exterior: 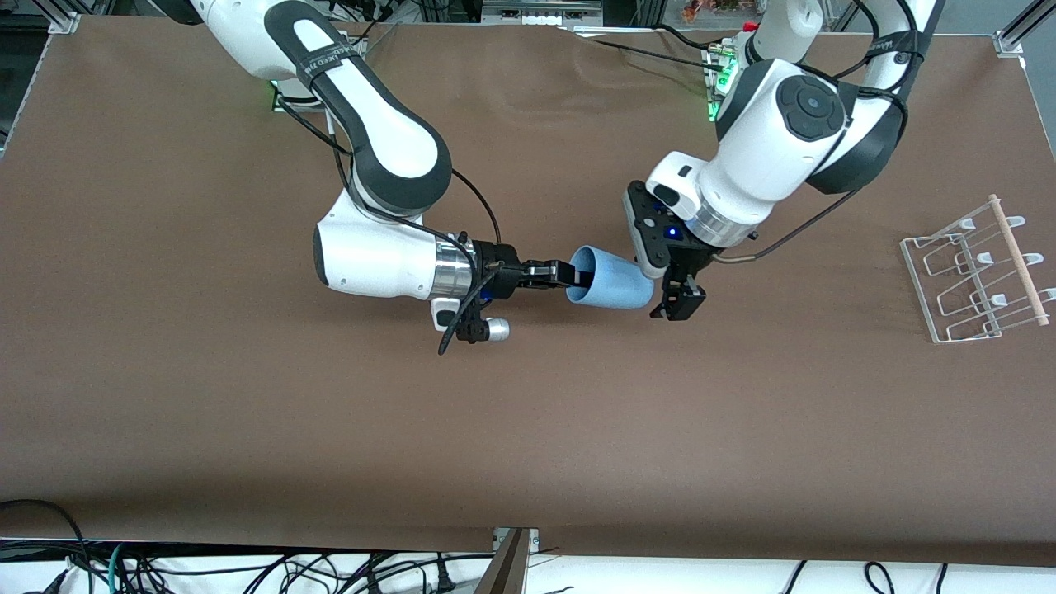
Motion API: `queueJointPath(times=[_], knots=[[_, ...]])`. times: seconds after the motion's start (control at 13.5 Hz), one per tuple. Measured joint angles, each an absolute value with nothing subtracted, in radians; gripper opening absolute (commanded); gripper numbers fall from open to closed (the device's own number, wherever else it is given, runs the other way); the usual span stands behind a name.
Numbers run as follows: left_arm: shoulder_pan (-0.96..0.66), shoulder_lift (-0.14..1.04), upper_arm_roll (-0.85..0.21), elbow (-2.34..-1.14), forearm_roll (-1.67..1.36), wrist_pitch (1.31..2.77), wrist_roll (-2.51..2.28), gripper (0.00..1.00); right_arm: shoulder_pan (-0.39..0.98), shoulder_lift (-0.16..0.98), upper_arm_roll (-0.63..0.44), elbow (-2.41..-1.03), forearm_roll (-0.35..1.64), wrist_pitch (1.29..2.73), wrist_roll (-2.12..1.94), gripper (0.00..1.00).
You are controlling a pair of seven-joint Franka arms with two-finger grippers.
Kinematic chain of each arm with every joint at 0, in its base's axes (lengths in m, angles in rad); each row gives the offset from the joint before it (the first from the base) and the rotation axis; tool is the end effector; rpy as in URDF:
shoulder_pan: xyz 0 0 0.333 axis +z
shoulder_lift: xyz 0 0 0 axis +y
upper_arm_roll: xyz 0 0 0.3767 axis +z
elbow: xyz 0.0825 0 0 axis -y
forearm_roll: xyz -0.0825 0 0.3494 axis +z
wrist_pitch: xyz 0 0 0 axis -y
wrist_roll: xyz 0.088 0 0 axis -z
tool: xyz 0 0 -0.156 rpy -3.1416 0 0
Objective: Transfer cup to left arm and place on rack
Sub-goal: 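Grasp the cup rim with the left gripper beside the right gripper, then open the right gripper while the left gripper pulls the cup away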
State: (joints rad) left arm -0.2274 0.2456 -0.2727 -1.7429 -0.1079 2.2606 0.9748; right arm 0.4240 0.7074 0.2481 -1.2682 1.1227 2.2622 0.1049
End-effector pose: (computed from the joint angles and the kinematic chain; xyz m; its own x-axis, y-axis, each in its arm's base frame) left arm 0.5744 -0.3041 0.4915 0.1432 -0.9474 0.2863 -0.9737 -0.1866 -0.1305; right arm 0.6316 0.4972 0.4329 0.9747 -0.0336 -0.2209 -0.2131 -0.4369 -0.8739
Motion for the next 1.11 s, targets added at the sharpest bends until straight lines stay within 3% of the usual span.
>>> queueJointPath(times=[0.52,0.59,0.67,0.74,0.81,1.11], knots=[[-0.240,0.239,-0.279,-1.752,-0.091,2.327,0.941,1.00,0.443,0.724,0.249,-1.245,1.123,2.282,0.105,0.00],[-0.242,0.240,-0.279,-1.755,-0.090,2.335,0.936,0.89,0.443,0.725,0.249,-1.245,1.123,2.282,0.105,0.00],[-0.242,0.241,-0.279,-1.756,-0.090,2.338,0.934,0.43,0.443,0.725,0.249,-1.245,1.123,2.282,0.105,0.00],[-0.242,0.241,-0.278,-1.756,-0.088,2.344,0.934,0.13,0.443,0.727,0.249,-1.245,1.123,2.280,0.105,0.00],[-0.241,0.242,-0.275,-1.756,-0.084,2.349,0.934,0.01,0.444,0.729,0.249,-1.245,1.123,2.278,0.105,0.00],[-0.238,0.241,-0.275,-1.757,-0.081,2.351,0.937,0.00,0.445,0.730,0.249,-1.244,1.123,2.280,0.117,0.00]])
